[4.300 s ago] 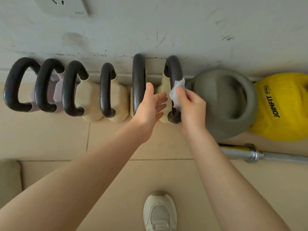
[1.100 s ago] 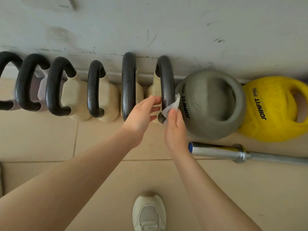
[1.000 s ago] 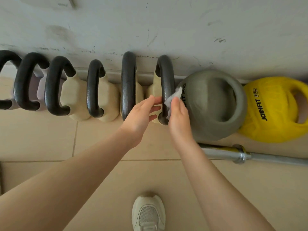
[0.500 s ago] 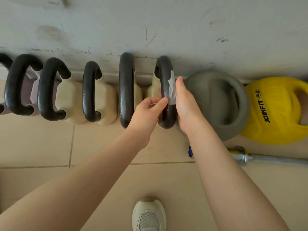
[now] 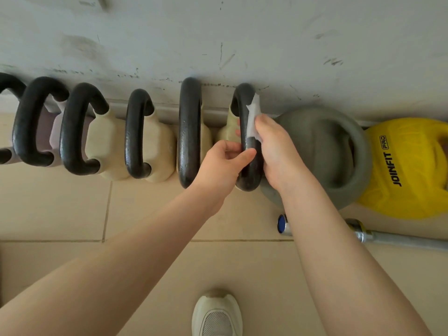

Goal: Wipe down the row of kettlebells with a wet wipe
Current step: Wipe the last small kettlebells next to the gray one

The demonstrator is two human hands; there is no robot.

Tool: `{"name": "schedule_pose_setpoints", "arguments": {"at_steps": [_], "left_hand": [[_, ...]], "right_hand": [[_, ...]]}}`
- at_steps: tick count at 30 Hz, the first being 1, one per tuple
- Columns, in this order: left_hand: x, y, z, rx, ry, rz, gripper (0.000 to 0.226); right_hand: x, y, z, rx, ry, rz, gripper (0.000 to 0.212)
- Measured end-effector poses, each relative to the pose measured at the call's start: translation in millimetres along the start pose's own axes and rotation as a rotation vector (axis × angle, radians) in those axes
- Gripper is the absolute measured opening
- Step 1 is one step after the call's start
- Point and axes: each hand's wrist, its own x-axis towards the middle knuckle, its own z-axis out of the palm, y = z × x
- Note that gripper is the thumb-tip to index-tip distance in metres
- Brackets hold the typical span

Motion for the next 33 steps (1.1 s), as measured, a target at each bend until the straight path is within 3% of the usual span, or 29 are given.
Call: {"name": "schedule_pose_setpoints", "arguments": {"at_steps": [4, 8, 13, 16, 20, 23, 27, 30, 33], "left_hand": [[2.7, 2.2, 0.1, 0.012, -0.017, -0.03, 0.024], [3.3, 1.5, 1.7, -0.016, 0.019, -0.058, 0.029], [2.2, 4.4, -1.9, 0.067, -0.06, -0.095, 0.033], [2.0, 1.3, -8.6, -0.114, -0.121, -0.164, 0.039], [0.3, -0.5, -10.9, -0.352, -0.151, -0.239, 0.062], [1.0, 3.6, -9.7, -0.424, -0.138, -0.269, 0.074], [2.7, 8.2, -11.1, -0.549, -0.106, -0.311, 0.08], [0.8, 7.7, -8.8, -0.606, -0.057, -0.303, 0.08], [2.4, 0.5, -7.9, -0.536, 0.062, -0.281, 0.08]], "right_hand": [[-12.2, 13.4, -12.8, 0.014, -0.065, -0.065, 0.021], [1.9, 4.6, -7.1, -0.025, 0.054, -0.082, 0.012], [9.2, 6.8, -8.9, -0.433, 0.119, -0.365, 0.019], [11.5, 12.6, -20.8, -0.727, 0.094, -0.524, 0.037], [1.7, 19.1, -27.5, -0.924, -0.017, -0.672, 0.049], [2.6, 17.8, -28.3, -1.163, -0.049, -0.848, 0.047], [16.3, -1.2, -30.6, -1.384, -0.212, -1.026, 0.041], [18.5, -5.8, -21.5, -1.555, -0.201, -1.144, 0.036], [6.8, 6.3, -18.9, -1.678, -0.314, -1.269, 0.036]]}}
